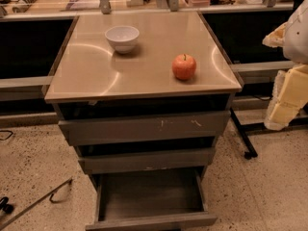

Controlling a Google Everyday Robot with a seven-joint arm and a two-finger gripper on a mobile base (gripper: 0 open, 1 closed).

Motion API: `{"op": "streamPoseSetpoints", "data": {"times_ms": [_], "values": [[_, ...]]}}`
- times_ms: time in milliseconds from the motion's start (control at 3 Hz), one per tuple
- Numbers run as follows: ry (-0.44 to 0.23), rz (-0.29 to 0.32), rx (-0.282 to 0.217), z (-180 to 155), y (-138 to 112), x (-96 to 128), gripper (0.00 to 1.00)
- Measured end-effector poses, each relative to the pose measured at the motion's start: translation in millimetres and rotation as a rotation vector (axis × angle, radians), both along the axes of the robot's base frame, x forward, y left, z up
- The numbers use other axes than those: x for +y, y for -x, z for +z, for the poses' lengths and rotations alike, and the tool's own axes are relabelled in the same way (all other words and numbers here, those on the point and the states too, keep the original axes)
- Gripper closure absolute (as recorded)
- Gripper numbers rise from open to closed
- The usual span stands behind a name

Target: Place apple into bottom drawer

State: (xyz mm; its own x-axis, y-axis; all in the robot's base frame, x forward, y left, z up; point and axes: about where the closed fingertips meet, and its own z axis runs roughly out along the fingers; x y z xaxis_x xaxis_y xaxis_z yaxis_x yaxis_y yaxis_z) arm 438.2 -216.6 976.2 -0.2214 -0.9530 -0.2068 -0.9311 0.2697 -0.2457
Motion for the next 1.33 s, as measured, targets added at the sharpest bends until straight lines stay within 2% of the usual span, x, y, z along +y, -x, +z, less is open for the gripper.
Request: {"op": "streamPoseSetpoints", "data": {"times_ms": [333,667,1000,1333], "values": [[0.000,0.000,0.000,0.1,-0.1,0.0,0.00],[-0.008,0.004,-0.024,3.8,-7.4,1.1,0.00],[-0.043,0.011,-0.074,4.4,-35.4,2.9,0.00],[-0.081,0.015,-0.122,-1.7,-78.6,7.1,0.00]]}}
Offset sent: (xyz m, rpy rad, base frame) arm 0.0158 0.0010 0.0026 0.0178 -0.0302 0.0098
